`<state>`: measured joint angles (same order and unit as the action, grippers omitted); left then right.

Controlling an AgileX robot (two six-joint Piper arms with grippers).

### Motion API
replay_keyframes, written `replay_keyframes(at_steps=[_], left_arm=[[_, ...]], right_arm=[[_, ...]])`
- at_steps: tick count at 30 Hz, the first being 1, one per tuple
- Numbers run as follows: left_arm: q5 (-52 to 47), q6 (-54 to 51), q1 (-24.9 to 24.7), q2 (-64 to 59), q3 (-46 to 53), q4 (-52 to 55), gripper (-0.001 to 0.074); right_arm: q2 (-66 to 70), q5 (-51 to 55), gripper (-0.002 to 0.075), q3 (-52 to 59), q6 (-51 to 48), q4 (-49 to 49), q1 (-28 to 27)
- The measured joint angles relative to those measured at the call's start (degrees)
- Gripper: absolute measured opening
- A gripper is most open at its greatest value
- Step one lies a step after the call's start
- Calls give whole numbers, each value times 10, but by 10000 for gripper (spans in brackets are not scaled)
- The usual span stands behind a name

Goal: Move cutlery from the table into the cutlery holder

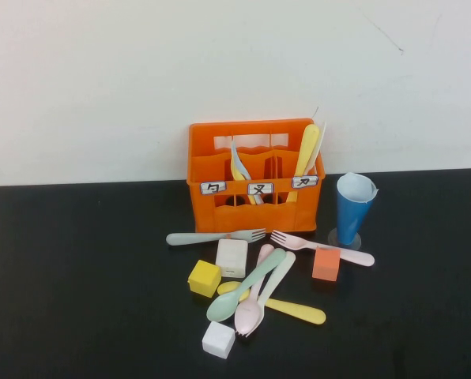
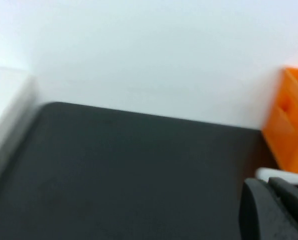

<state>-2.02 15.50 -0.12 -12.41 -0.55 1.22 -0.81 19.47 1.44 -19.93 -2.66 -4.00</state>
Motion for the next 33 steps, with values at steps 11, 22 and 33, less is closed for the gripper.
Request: replay_keyframes(at_steps=[11, 22, 33], left_arm=[[-99, -42, 82, 129, 22, -27, -1], [-167, -112, 82, 130, 20, -28, -1], [-167, -117, 41, 130, 20, -29, -1]], right_arm=[[0, 0, -3, 0, 0, 0, 0], [0, 0, -3, 0, 0, 0, 0], [0, 0, -3, 0, 0, 0, 0]])
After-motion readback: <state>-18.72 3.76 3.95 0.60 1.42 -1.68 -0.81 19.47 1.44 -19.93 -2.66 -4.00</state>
